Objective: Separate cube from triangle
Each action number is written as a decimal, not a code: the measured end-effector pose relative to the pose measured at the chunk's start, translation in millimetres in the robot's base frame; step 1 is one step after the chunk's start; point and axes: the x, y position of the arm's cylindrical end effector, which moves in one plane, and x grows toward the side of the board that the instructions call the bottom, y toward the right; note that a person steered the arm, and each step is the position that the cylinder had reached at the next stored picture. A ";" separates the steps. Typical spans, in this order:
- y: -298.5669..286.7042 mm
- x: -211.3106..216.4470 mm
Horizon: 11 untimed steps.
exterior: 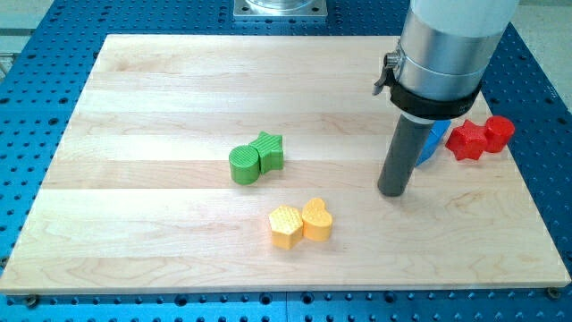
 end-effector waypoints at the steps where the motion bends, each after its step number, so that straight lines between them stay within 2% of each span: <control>1: -5.4 9.0; 2: 17.9 32.1; 3: 40.4 34.6; 5: 64.3 4.4; 6: 66.1 -28.1; 7: 45.9 -50.0; 8: 11.9 -50.4; 9: 3.8 -62.4; 10: -59.8 -45.6; 11: -81.5 -83.9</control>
